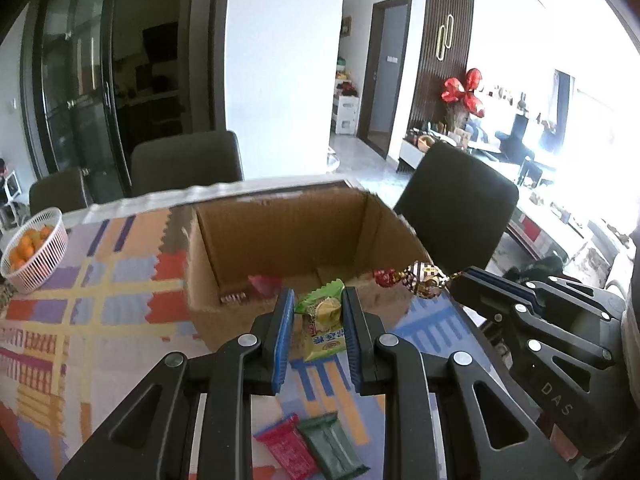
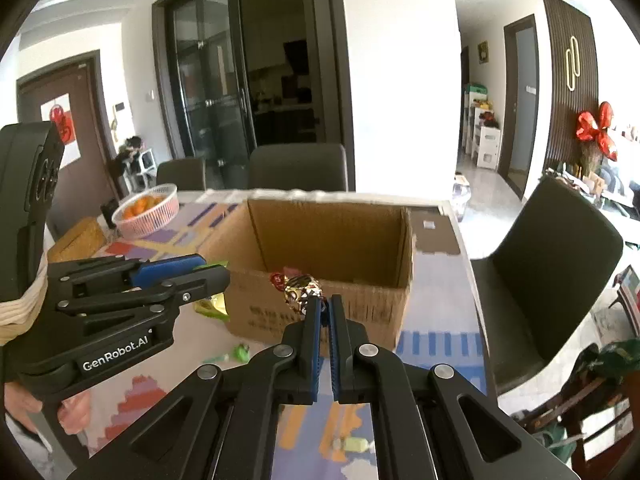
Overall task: Organize snacks
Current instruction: 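Carry both items over the box and open both tools to release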
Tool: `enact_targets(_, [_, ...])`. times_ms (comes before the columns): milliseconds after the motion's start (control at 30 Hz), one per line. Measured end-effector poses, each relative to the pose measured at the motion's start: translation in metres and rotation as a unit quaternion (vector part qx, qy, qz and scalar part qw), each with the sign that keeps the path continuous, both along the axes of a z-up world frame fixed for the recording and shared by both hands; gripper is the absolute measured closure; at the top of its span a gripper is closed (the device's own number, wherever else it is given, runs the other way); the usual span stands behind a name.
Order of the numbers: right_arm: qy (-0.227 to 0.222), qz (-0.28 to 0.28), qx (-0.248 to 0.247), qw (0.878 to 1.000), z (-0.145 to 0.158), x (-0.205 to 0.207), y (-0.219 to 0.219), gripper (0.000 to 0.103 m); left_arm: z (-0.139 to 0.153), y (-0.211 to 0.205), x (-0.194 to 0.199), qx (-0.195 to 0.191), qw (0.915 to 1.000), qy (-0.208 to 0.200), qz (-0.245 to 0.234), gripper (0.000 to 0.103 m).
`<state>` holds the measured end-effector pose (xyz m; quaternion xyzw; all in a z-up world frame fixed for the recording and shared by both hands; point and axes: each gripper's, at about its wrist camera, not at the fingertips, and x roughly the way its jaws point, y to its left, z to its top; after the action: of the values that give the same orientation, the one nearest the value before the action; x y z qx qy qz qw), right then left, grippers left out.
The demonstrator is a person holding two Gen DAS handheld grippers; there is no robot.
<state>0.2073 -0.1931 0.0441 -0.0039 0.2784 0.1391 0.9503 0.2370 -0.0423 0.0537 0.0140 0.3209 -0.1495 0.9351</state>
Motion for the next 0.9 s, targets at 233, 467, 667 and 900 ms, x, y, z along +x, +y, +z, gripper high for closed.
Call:
enact_targets(233, [-0.016, -0.009, 0.007, 1.0, 0.019, 0.019, 0.002, 0.098, 0.018, 0.004, 0.02, 0.009, 0.9998, -0.015, 0.009, 0.078])
enact_targets(467, [-0.01, -0.02, 0.009, 1.0, 0.024, 0.045, 0.003, 0.098, 0.02, 0.007, 0.049, 0.023, 0.9997, -0.004, 0.012, 0.078])
enact_targets(667, [0.003, -0.023, 0.004, 1.0, 0.019, 0.065, 0.006, 0.098, 0.016, 0.006, 0.071, 0.04, 0.999, 0.004, 0.019, 0.078])
enact_targets(900, [0.024, -0.025, -0.008, 0.999, 0.006, 0.086, 0.01, 0.098, 0.006, 0.005, 0.09, 0.058, 0.9977, 0.019, 0.029, 0.067])
